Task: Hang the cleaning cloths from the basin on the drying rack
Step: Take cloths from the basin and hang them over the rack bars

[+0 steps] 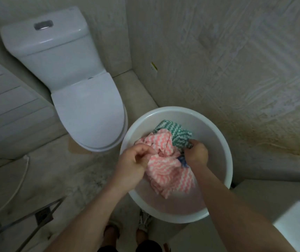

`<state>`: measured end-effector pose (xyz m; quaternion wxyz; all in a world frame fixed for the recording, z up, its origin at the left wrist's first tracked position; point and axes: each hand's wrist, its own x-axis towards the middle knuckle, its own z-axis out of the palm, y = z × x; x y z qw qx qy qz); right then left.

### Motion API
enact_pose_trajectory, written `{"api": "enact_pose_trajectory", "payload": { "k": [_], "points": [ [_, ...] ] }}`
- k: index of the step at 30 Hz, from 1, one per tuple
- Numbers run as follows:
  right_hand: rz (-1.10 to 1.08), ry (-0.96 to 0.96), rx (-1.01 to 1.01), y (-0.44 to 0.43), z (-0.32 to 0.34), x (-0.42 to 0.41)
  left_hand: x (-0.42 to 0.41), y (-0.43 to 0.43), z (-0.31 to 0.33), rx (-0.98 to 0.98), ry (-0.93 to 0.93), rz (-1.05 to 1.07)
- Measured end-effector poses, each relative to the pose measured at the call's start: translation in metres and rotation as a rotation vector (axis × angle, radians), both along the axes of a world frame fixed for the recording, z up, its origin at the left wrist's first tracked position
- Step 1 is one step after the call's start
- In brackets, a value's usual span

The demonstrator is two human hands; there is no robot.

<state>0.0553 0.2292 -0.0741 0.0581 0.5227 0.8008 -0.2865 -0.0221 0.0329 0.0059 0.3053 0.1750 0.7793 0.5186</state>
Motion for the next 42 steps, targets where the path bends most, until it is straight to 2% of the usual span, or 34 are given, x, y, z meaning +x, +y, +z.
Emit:
{"api": "enact_pose_trajectory", "payload": {
  "k": [3, 6, 7, 9, 11, 13, 15, 18, 21, 26, 28, 31, 33, 36, 39, 42],
  "points": [
    [0.094, -0.026, 0.182, -0.001, 0.014, -0.002, -0.005, 0.000, 0.025, 0.119, -0.002, 0.087],
    [0.142, 0.193, 0.108, -0.001, 0.043, -0.013, -0.007, -0.002, 0.046, 0.183, -0.031, 0.161],
    [0.071, 0.313, -0.007, -0.001, 0.057, -0.015, -0.008, -0.003, 0.048, 0.183, -0.040, 0.188],
    [-0.197, 0.600, -0.435, -0.004, 0.091, -0.019, -0.013, -0.006, 0.056, 0.173, -0.058, 0.237],
    [-0.382, 0.808, -0.822, -0.012, 0.120, -0.020, -0.017, -0.007, 0.066, 0.178, -0.082, 0.244],
    [-0.436, 0.901, -1.005, -0.021, 0.141, -0.024, -0.018, -0.005, 0.079, 0.182, -0.079, 0.211],
    [-0.421, 0.946, -1.075, -0.035, 0.162, -0.030, -0.015, -0.002, 0.091, 0.154, -0.045, 0.119],
    [-0.398, 0.970, -1.104, -0.058, 0.193, -0.040, -0.007, -0.002, 0.097, 0.054, 0.091, 0.007],
    [-0.343, 0.984, -1.110, -0.077, 0.211, -0.048, -0.012, -0.014, 0.098, -0.002, 0.276, 0.063],
    [-0.192, 0.986, -0.906, -0.098, 0.233, -0.061, -0.030, -0.062, 0.127, 0.072, 0.226, 0.077],
    [-0.037, 0.945, -0.880, -0.105, 0.241, -0.067, -0.040, -0.085, 0.139, 0.066, 0.220, 0.136],
    [0.335, 0.793, -0.871, -0.116, 0.257, -0.076, -0.054, -0.122, 0.158, 0.055, 0.244, 0.280],
    [0.560, 0.662, -0.761, -0.125, 0.272, -0.083, -0.062, -0.145, 0.167, 0.015, 0.296, 0.318],
    [0.777, 0.479, -0.605, -0.144, 0.295, -0.094, -0.070, -0.176, 0.178, -0.083, 0.417, 0.316],
    [0.855, 0.446, -0.608, -0.163, 0.306, -0.105, -0.078, -0.205, 0.184, -0.015, 0.313, 0.426],
    [0.713, 0.541, -0.850, -0.196, 0.311, -0.122, -0.086, -0.237, 0.192, 0.091, 0.154, 0.588]
  ]
}}
